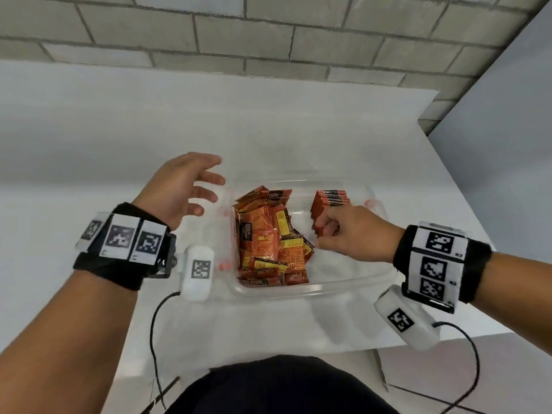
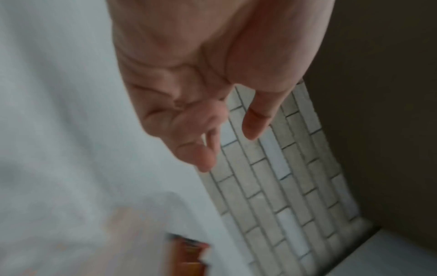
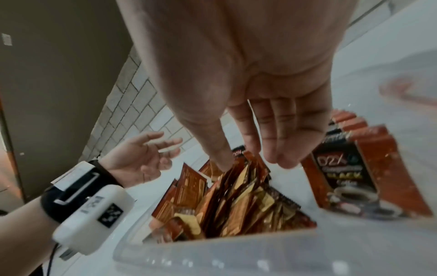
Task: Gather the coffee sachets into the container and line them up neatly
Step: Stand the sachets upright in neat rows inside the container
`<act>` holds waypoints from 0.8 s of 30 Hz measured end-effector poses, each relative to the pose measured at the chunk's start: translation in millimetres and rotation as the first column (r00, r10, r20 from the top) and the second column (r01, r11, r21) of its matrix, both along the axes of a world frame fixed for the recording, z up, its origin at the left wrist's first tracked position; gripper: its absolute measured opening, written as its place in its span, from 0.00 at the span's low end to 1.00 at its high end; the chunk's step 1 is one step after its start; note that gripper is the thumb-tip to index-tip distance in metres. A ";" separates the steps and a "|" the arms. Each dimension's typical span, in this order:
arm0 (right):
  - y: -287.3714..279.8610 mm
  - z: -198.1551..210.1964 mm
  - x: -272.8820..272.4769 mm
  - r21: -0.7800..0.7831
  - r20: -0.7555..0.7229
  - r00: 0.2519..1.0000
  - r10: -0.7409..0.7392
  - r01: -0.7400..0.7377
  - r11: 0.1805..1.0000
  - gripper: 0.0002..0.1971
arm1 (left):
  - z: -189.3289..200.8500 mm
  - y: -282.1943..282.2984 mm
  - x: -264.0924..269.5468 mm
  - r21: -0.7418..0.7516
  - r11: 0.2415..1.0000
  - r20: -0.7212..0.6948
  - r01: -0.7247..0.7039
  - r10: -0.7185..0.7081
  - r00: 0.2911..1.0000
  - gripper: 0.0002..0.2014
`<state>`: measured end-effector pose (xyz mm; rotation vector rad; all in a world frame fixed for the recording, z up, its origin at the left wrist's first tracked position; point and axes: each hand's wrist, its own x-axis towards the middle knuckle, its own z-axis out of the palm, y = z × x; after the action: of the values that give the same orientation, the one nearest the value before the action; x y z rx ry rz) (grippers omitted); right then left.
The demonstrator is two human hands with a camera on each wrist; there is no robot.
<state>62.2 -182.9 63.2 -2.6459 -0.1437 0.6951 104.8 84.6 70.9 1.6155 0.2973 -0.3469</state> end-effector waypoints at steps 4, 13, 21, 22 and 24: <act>19.6 -11.9 5.8 -0.003 -0.070 0.997 0.012 -0.012 1.000 0.21 | -36.0 11.8 -13.0 0.145 0.987 -0.112 0.064 -0.048 0.993 0.08; 47.5 -22.1 25.7 0.092 -0.227 0.965 -0.131 0.155 0.984 0.22 | -59.5 5.0 -22.5 0.041 0.996 -0.114 0.077 -0.072 0.991 0.14; 61.3 -21.0 31.9 0.210 -0.242 0.920 -0.310 0.361 0.909 0.16 | -63.9 7.6 -22.8 -0.011 0.997 -0.095 0.074 -0.075 0.993 0.16; 63.3 -21.0 32.2 0.192 -0.262 0.918 -0.299 0.353 0.916 0.18 | -64.4 7.8 -22.2 -0.013 0.997 -0.093 0.075 -0.076 0.993 0.16; 67.4 -21.7 33.1 0.173 -0.317 0.903 -0.289 0.354 0.919 0.20 | -65.2 7.8 -21.8 -0.018 0.997 -0.090 0.079 -0.080 0.993 0.16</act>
<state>95.3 -115.5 41.4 -2.2457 0.2790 0.8767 83.0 92.4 5.7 1.6029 0.2993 -0.4835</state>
